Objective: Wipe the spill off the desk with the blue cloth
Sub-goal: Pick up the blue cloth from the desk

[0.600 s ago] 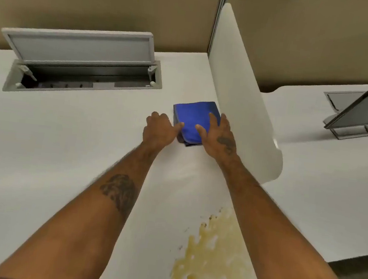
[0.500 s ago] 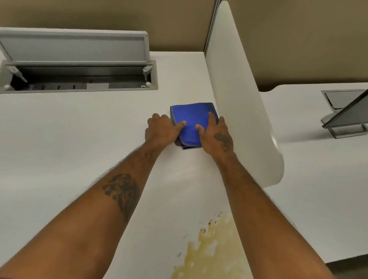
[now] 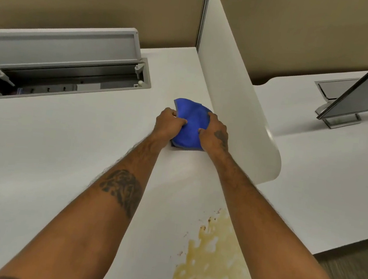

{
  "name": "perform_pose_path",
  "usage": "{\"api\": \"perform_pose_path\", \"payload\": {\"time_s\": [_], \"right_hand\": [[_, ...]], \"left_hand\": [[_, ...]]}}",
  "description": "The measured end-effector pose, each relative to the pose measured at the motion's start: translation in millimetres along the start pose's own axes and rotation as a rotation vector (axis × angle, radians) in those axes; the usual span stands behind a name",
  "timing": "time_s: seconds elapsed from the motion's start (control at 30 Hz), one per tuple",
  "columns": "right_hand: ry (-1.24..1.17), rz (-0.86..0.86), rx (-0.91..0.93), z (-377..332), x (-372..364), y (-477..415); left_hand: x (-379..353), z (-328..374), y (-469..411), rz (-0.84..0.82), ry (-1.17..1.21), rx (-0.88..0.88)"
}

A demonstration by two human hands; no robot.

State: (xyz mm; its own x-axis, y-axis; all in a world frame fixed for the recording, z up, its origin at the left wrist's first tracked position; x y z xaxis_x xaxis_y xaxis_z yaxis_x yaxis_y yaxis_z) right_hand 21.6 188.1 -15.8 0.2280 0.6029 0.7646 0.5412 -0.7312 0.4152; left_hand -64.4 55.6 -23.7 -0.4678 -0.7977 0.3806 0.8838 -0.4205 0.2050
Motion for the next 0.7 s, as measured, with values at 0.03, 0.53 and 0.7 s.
{"api": "perform_pose_path", "payload": {"time_s": [0.03,0.53,0.7], "right_hand": [[-0.032,-0.009,-0.005,4,1,5],[-0.813,-0.396,-0.041,30,14,119],[-1.075,-0.503,-0.142,76,28,150]], "left_hand": [[1,2,4,-0.002,0.034,-0.003],[2,68,131,-0.133,0.063,-0.333],[-21,82,192,-0.456,0.114,-0.350]]}}
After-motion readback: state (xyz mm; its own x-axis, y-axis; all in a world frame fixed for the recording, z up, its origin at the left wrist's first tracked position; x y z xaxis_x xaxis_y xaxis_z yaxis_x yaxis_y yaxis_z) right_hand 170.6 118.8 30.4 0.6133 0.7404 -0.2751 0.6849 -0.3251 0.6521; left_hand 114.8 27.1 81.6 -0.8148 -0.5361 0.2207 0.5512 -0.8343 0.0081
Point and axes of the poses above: each hand's wrist, its own y-axis away from the middle knuckle, its own x-axis out of the back of the hand, z = x × y, the point moved 6 cm from there along -y, towards the middle knuckle, and after that the axes turned 15 degrees about -x, right-handed, at the moved point
